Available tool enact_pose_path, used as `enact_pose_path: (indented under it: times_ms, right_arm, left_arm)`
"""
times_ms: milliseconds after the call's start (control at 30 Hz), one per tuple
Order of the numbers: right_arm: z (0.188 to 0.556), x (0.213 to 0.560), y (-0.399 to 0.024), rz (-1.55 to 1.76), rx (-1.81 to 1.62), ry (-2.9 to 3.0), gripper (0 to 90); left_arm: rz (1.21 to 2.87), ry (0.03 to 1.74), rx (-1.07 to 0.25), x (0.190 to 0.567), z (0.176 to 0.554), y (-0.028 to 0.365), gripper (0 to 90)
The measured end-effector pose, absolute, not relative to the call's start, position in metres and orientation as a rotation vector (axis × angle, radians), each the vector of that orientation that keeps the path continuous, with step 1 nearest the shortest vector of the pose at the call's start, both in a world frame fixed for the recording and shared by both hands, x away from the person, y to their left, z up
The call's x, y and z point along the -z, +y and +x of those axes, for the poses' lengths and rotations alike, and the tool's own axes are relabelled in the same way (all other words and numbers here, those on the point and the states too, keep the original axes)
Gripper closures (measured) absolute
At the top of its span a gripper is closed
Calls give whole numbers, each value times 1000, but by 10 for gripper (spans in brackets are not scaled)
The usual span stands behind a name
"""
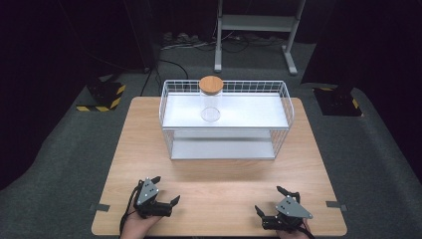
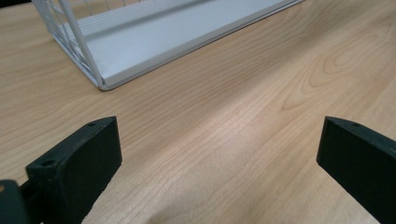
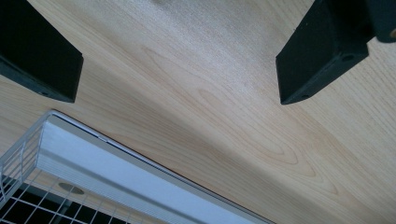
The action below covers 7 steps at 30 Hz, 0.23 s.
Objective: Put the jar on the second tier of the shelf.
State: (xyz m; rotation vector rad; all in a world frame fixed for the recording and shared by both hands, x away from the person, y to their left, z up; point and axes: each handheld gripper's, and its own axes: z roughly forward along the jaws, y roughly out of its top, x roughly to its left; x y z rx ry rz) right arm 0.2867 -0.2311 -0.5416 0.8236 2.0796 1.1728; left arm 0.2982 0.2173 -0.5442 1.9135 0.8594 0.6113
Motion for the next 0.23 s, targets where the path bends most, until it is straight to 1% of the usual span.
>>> enact_pose_path:
  times_ms: [33, 100, 233]
  right_arm:
    - [287, 542, -231, 826, -1170, 2080, 1]
    - [287, 542, -231, 828, -1165, 2078, 1]
    - [287, 542, -231, 841, -1158, 2077, 1]
  left_arm:
    - [1960, 849, -639, 545, 296, 215, 3]
    - [1995, 828, -663, 545, 293, 212, 3]
    - [2005, 830, -669, 545, 292, 211, 6]
